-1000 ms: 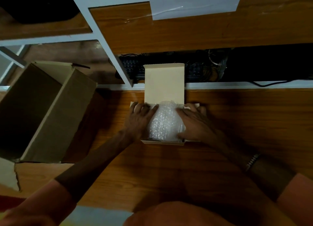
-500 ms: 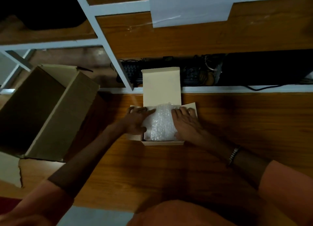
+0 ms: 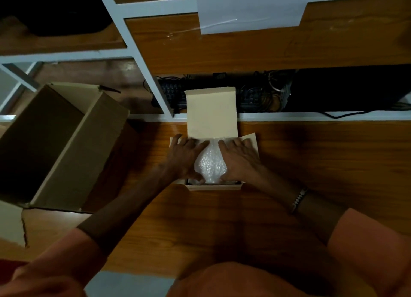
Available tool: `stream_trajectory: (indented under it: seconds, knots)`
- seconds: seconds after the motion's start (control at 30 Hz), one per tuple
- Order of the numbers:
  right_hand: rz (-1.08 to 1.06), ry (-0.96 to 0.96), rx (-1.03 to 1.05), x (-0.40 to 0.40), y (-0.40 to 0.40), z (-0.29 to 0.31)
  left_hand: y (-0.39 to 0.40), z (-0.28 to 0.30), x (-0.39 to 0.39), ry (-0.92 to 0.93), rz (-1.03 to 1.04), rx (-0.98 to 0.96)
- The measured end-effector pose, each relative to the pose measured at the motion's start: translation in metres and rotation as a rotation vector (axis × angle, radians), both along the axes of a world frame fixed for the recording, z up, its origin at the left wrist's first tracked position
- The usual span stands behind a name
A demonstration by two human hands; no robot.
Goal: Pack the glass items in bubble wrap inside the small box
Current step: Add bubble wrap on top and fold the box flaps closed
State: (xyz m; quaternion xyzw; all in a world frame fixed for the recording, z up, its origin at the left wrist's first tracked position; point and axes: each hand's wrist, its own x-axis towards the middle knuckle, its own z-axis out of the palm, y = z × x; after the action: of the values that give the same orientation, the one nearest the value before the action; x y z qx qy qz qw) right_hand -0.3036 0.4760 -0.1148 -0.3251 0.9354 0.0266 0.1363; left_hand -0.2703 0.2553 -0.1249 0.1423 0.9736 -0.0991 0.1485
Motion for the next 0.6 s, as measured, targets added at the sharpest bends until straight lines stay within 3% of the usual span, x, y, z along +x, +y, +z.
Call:
stream_trajectory:
  seconds: [0.3,0.6]
  knots:
    - [-0.008,0.079,-0.029,-0.007,-0.002,-0.021,-0.005,-0.025,0.007,0.152,0.025,0.172]
    - [0.005,0.138,-0.068,0.004,-0.003,-0.014,0.007,-0.013,0.019,0.120,0.105,0.213]
